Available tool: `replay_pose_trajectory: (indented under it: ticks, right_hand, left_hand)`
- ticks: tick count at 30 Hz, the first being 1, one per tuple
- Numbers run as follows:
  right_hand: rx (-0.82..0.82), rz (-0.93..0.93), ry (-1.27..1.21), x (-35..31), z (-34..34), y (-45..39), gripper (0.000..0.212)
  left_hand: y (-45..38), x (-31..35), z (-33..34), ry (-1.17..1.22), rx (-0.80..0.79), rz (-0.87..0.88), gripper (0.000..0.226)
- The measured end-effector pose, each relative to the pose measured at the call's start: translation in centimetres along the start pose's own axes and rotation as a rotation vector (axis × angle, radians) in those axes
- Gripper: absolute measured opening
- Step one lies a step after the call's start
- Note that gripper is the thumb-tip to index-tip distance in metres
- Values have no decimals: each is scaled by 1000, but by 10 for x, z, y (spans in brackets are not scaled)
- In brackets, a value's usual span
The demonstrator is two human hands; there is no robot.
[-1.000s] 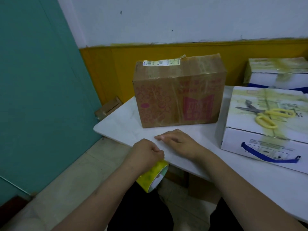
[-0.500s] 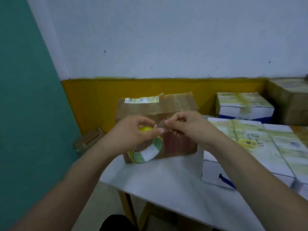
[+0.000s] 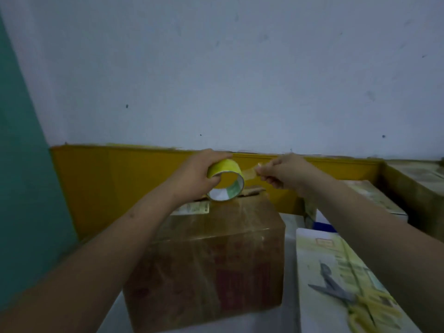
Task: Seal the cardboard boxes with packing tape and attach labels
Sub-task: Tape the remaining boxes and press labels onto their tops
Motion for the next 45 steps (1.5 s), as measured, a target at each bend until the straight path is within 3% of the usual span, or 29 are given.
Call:
replay_pose_trajectory:
  ticks: [6,10,12,15,16,20,26,31,35,36,38,40,43,45]
  right_hand:
    - [-54,66,-40,46,29,-13,27]
    - [-37,79,-62,55,25,-11,25]
    - [-66,98,-78,60,19,-8,25]
    - [11,160,-28,79,-14,-3,25]
    - [36,186,-17,89,-23,-2,23]
    - [66,255,33,120,-26,7,27]
    - [-30,281,15,132,11,17,28]
    - [-91,311,24,128,41,16,29]
    - [-144,369,-7,124,66,15,10]
    - [-145,390,-2,123,69,15,20]
    - [-213,420,39,123,75,16,33]
    - [-228,406,125,123,74,15,15]
    - [-174,431,149,119,65,19,28]
    - [-200,464,231,122,64,24,18]
  left_hand:
    - [12,-32,34,279,44,-111,63]
    - [18,-46,45,455,55,-264,30]
    - [18,-38,36,522,150,-202,21]
    - [21,-45,-2,553,450,-127,28]
    - [22,-47,-7,509,469,-108,26]
    - [19,-38,12,244,268,-37,42]
    - [21,-37,10,222,313,-67,43]
    - [19,-39,13,246,321,-73,32]
    - [18,-41,13,233,324,-71,32]
    - [18,-41,13,225,325,-70,33]
    - [17,-41,14,205,328,-59,37]
    - [18,-39,14,193,324,-38,38]
    - [19,-39,14,214,326,-43,33]
    - [21,-39,14,221,325,-61,29]
Point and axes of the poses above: each hand's wrist, its own y-axis away from the middle knuckle, its own z-axis out of the palm, x = y × z, the point moved 8 cm from there along -y, towards the middle knuckle, and after that the axes turned 13 degrees about y, right-handed, at the moved point
